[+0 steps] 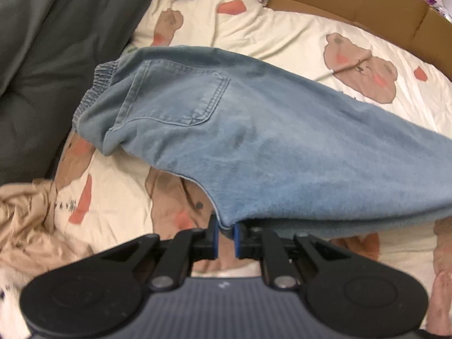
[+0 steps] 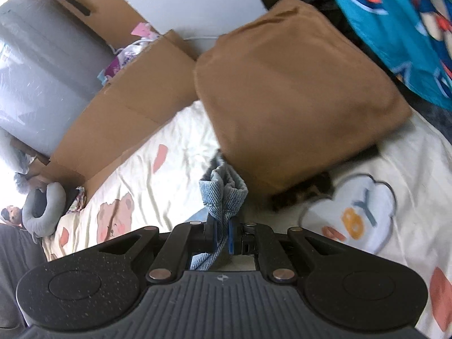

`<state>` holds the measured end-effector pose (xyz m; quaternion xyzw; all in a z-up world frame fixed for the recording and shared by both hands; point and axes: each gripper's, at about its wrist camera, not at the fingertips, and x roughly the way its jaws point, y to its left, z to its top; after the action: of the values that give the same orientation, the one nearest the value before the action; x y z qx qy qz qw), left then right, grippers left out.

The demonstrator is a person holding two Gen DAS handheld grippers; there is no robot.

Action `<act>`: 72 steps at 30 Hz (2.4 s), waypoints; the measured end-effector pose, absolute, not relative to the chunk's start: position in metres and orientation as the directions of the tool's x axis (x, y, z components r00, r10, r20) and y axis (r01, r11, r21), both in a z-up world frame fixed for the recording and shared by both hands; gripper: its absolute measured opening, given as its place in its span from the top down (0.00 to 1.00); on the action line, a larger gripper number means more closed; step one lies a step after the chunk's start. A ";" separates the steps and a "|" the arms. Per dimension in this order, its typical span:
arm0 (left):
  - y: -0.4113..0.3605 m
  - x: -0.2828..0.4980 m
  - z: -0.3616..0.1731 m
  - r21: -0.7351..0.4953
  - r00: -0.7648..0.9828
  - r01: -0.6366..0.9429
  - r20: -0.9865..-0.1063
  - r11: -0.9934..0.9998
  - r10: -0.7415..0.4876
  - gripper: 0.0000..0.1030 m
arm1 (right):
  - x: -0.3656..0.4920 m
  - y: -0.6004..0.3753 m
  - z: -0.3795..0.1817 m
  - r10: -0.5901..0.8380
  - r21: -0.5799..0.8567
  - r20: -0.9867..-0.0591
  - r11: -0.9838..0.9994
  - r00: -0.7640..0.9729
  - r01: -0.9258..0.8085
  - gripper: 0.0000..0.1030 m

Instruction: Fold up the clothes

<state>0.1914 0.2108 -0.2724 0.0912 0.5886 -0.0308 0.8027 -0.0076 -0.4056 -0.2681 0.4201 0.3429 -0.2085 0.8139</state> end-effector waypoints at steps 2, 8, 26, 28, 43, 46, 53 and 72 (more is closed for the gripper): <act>0.213 0.195 -0.270 0.123 0.296 0.160 -0.953 0.980 0.071 0.90 | -0.020 -0.408 -0.275 -0.045 0.548 -0.732 0.554 0.680 0.627 0.94; 0.213 0.197 -0.263 0.156 0.268 0.159 -0.957 0.975 0.110 0.92 | -0.052 -0.413 -0.294 -0.032 0.568 -0.731 0.526 0.682 0.633 0.94; 0.253 0.225 -0.291 0.087 0.333 0.139 -0.942 0.987 0.036 0.93 | -0.089 -0.404 -0.330 -0.043 0.517 -0.774 0.535 0.632 0.668 0.95; 0.246 0.228 -0.304 0.086 0.330 0.164 -0.943 0.983 0.027 0.93 | -0.087 -0.404 -0.329 -0.044 0.505 -0.778 0.548 0.626 0.666 0.95; 0.212 0.238 -0.383 0.087 0.370 0.212 -0.929 0.973 0.003 0.61 | -0.074 -0.401 -0.318 -0.056 0.444 -0.807 0.600 0.588 0.666 0.94; 0.215 0.244 -0.383 0.044 0.409 0.154 -0.912 0.987 -0.024 0.60 | -0.071 -0.401 -0.315 -0.059 0.437 -0.809 0.606 0.585 0.665 0.94; 0.219 0.246 -0.382 -0.062 0.476 0.016 -0.877 0.998 -0.062 0.55 | -0.068 -0.400 -0.312 -0.062 0.426 -0.812 0.617 0.581 0.661 0.94; 0.215 0.208 -0.391 -0.005 0.417 0.021 -0.909 1.000 -0.014 0.90 | -0.069 -0.402 -0.315 -0.058 0.433 -0.815 0.600 0.577 0.673 0.94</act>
<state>0.2082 0.2150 -0.3910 0.0035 0.5397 -0.0104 0.8418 -0.0689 -0.4022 -0.3149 0.3843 0.3995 -0.2283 0.8004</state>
